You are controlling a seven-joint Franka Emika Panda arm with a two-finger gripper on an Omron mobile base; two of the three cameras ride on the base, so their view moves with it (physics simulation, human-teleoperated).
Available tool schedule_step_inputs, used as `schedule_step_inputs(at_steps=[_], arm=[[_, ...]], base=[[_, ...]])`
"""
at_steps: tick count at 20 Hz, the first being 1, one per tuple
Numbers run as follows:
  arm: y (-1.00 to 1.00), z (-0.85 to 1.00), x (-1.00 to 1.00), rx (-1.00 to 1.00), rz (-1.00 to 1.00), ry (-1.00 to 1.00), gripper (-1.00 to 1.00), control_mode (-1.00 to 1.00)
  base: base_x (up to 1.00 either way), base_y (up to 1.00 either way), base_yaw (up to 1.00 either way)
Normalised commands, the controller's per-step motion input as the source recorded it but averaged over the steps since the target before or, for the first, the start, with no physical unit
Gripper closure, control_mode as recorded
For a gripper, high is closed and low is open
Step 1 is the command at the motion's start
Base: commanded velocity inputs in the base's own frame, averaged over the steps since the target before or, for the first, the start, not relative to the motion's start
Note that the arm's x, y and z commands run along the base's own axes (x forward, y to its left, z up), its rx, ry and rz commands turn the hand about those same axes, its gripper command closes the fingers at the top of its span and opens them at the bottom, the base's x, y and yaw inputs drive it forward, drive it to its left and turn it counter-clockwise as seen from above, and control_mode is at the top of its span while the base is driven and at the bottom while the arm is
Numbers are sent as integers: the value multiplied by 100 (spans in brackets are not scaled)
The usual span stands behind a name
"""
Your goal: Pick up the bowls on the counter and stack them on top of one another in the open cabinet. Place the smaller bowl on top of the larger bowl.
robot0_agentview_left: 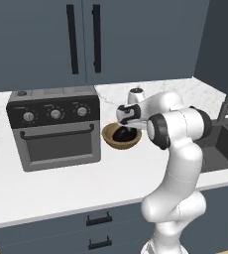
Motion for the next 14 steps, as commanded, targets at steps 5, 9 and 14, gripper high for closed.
schedule_step_inputs(at_steps=[5, 9, 14], arm=[[-51, 0, -35, 5, 0, 0, -100, -100], [-25, -2, -11, 8, 0, 0, -100, -100], [21, -7, 3, 5, 0, 0, -100, -100]], base=[[0, 0, 0], [0, 0, 0], [0, 0, 0]])
